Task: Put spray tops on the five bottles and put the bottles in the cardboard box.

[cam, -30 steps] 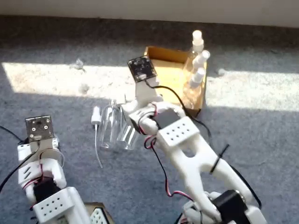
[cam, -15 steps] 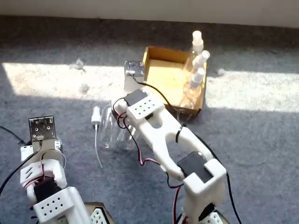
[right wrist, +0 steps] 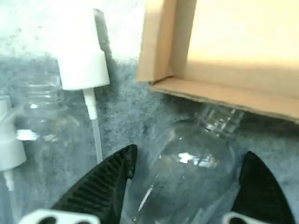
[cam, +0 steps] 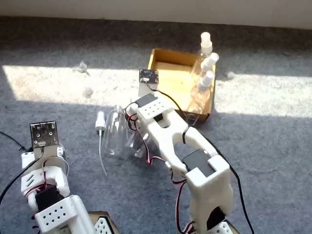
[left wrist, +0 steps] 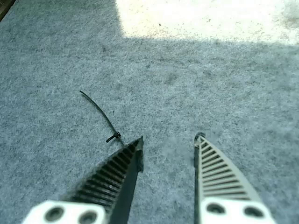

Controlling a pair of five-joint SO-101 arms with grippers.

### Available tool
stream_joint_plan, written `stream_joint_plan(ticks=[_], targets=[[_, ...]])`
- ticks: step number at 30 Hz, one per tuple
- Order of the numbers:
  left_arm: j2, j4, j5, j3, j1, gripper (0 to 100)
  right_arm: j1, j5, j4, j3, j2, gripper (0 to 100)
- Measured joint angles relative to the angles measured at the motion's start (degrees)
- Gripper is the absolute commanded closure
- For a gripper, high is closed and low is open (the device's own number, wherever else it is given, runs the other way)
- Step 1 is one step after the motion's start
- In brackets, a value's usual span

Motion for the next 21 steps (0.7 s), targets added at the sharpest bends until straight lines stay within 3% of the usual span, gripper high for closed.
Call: stream_joint_plan(ticks=[7,15,21], targets=[[0.00,0.00,0.00,0.00,0.00,83,0.00,0.00,12.48,-0.09,0.00,99.5],[0.00,0.00,0.00,0.00,0.00,83,-2.02,7.30,13.98,6.86,-6.68,99.4],[0.00,0.00,0.00,0.09,0.00,83,-3.52,16.18,2.37,23.30,-19.25,99.5]])
